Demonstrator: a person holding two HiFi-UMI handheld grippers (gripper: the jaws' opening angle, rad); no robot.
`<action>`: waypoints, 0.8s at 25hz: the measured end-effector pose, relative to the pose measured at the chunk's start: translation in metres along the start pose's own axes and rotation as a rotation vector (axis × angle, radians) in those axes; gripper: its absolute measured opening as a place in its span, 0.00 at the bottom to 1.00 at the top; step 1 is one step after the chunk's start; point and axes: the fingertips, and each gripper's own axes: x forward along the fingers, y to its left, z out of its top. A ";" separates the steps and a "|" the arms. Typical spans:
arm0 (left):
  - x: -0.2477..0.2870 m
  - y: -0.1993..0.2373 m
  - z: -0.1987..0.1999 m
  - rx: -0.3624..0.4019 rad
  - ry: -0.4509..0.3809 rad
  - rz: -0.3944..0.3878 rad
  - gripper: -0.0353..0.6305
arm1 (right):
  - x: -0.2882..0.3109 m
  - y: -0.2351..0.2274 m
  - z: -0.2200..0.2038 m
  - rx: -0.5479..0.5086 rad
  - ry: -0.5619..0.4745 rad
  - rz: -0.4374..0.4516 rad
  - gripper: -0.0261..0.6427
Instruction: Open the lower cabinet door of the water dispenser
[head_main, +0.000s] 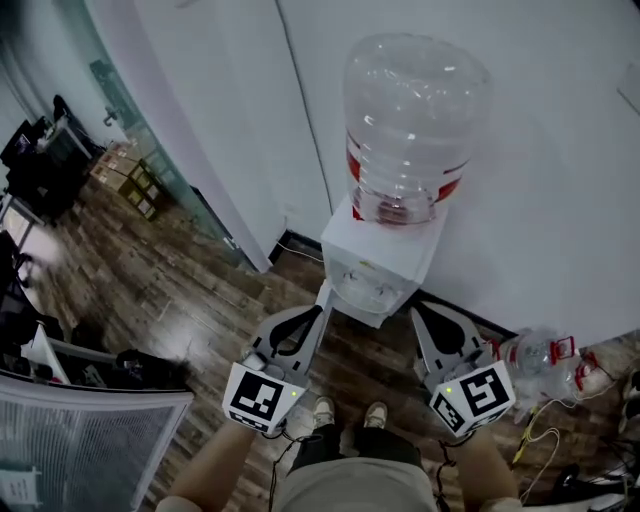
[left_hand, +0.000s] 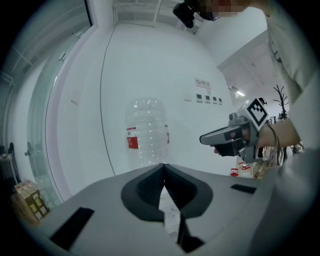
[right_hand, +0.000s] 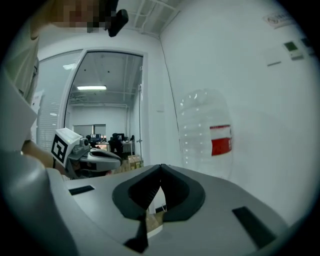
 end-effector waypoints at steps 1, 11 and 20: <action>-0.004 0.000 0.014 0.003 -0.024 0.001 0.06 | -0.007 0.002 0.016 -0.011 -0.028 -0.006 0.05; -0.043 -0.001 0.110 0.047 -0.164 0.028 0.06 | -0.066 0.016 0.121 -0.108 -0.210 -0.064 0.05; -0.077 0.000 0.152 0.092 -0.243 0.080 0.06 | -0.095 0.037 0.164 -0.201 -0.300 -0.087 0.05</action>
